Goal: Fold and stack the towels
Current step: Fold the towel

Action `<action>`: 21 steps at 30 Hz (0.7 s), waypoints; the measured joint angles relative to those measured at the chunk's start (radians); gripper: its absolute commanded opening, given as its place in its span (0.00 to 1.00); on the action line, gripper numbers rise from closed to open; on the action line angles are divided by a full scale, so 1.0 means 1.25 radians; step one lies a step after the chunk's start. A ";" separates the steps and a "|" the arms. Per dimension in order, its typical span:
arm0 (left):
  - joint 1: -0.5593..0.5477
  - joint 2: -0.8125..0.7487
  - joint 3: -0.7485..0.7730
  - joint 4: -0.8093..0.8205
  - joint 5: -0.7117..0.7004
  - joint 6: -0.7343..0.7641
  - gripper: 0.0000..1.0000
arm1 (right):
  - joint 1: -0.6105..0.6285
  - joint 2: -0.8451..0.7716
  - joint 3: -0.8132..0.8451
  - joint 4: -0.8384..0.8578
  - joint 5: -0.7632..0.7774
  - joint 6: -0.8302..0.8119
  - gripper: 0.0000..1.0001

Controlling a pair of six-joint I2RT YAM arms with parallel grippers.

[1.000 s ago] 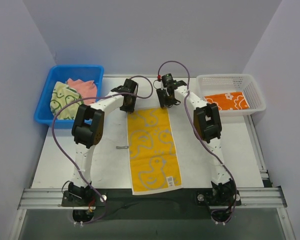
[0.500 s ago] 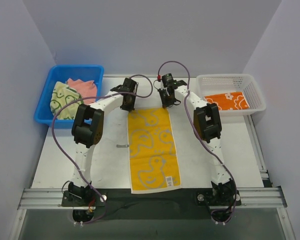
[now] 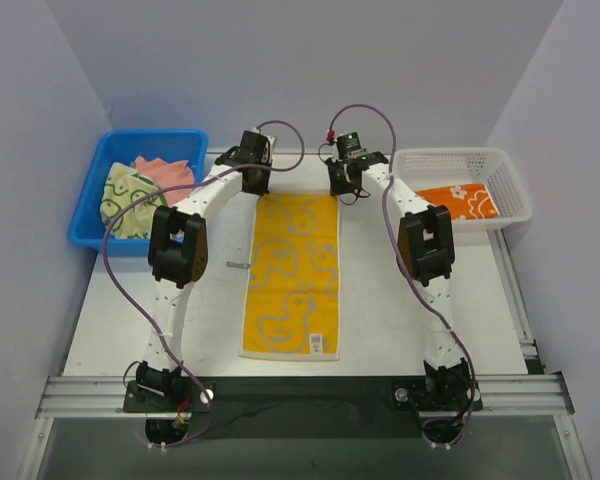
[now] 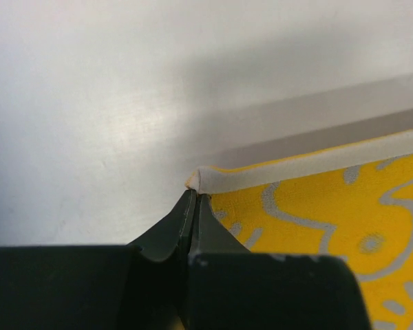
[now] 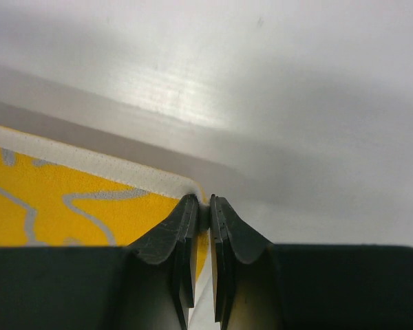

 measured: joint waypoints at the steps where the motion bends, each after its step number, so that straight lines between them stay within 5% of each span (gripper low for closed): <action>1: 0.001 0.006 0.031 -0.001 -0.001 0.007 0.00 | -0.007 -0.009 0.000 0.017 0.000 0.005 0.00; 7: 0.001 0.047 0.220 0.003 -0.011 0.041 0.00 | -0.047 -0.056 0.000 0.138 -0.004 0.019 0.00; 12: 0.001 0.047 0.262 0.014 -0.018 0.050 0.00 | -0.054 -0.091 -0.029 0.201 -0.009 0.020 0.00; 21: 0.001 -0.072 -0.037 0.034 0.028 0.014 0.00 | -0.016 -0.269 -0.317 0.252 -0.035 0.028 0.00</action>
